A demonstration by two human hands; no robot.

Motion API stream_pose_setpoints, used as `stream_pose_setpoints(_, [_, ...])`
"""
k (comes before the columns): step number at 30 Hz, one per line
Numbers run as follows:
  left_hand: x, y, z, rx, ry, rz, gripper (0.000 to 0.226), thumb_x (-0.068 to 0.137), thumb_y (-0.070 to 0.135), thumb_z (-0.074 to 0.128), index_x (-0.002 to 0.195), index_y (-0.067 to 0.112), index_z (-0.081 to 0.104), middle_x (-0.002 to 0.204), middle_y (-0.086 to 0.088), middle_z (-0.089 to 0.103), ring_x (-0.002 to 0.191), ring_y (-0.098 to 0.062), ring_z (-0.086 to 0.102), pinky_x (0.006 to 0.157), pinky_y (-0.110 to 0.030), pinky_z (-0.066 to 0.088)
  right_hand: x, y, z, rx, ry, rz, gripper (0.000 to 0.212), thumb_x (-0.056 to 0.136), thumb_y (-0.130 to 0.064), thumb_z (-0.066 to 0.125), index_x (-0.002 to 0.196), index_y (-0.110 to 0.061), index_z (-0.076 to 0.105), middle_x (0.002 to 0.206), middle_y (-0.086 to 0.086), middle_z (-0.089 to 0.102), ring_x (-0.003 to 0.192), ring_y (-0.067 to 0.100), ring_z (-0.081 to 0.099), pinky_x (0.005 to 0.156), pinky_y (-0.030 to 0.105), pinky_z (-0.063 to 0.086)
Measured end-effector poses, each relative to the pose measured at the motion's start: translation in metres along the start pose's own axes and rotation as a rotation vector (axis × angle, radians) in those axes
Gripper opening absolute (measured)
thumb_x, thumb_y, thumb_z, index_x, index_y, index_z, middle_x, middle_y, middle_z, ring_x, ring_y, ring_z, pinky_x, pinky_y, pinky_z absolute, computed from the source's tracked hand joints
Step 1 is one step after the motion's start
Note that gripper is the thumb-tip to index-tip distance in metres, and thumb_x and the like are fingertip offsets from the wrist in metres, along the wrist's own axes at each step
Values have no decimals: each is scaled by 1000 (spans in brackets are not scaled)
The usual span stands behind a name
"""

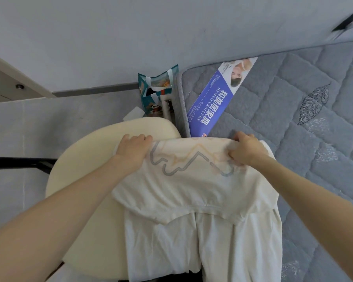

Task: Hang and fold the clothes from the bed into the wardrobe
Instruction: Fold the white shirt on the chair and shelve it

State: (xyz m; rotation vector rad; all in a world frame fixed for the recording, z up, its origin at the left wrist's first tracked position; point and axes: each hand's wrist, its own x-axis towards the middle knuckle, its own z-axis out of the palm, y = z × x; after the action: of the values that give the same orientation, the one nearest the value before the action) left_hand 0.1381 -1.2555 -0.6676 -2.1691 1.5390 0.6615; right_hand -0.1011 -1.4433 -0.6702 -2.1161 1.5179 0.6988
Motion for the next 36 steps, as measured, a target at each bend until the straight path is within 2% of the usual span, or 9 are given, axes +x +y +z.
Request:
stream_pose_setpoints(4, [0,-16,-20,30,4,-11,31,94,8,49,123,14,40,123,-7,47,113,-27,51,84,-33,35,-8,2,-17,79,125,-48,10,83,-21,55,90,-18,62,101,12,66,93,33,59,72,32,43])
stream_pose_setpoints(10, [10,-55,-72,99,210,-153,42,87,7,57,124,15,40,121,-6,49,111,-26,52,87,-35,38,3,-44,-63,261,354,-184,17,94,-21,54,106,-9,58,108,16,51,86,23,39,69,28,25])
stream_pose_setpoints(13, [9,-76,-91,100,310,-228,57,82,6,63,131,15,36,123,-9,46,111,-28,51,93,-38,35,8,-70,-82,352,465,-276,20,96,-15,49,112,-6,55,115,16,47,95,27,44,73,26,29])
stream_pose_setpoints(17, [-11,-78,-88,57,506,-216,48,80,1,61,125,12,46,109,-11,51,90,-30,57,83,-38,33,-4,-82,-83,320,617,-263,18,93,-15,51,109,-8,55,114,13,50,98,31,50,76,35,40])
stream_pose_setpoints(21, [-48,-63,-60,5,647,-78,41,62,-16,65,98,3,62,79,-13,56,61,-31,55,68,-38,46,-38,-61,-63,57,802,-281,15,78,-19,65,89,-10,60,91,10,60,90,34,47,72,37,27])
stream_pose_setpoints(24, [-78,-48,-32,-55,630,-14,54,46,-18,72,95,3,64,74,-12,55,55,-31,54,49,-34,45,-67,-38,-45,-59,808,-339,20,70,-21,74,81,-10,61,86,8,60,88,33,46,74,38,25])
stream_pose_setpoints(27, [-102,-34,-1,12,625,1,67,45,-11,72,106,9,54,75,-10,55,53,-28,52,47,-33,43,-92,-16,-23,-119,733,-466,19,70,-18,72,73,-7,56,79,9,59,88,37,55,81,41,33])
stream_pose_setpoints(31, [-135,-15,36,-10,575,-9,75,41,-11,75,109,11,51,74,-10,53,50,-24,48,40,-28,39,-125,7,9,-156,529,-451,24,59,6,71,71,-6,54,75,7,51,66,32,50,49,29,29])
stream_pose_setpoints(36, [-181,21,70,-109,529,-5,82,36,-14,78,107,14,49,70,-8,51,44,-21,45,36,-23,32,-162,31,46,-188,545,-500,34,42,20,61,58,-7,50,68,8,47,58,28,44,54,33,29])
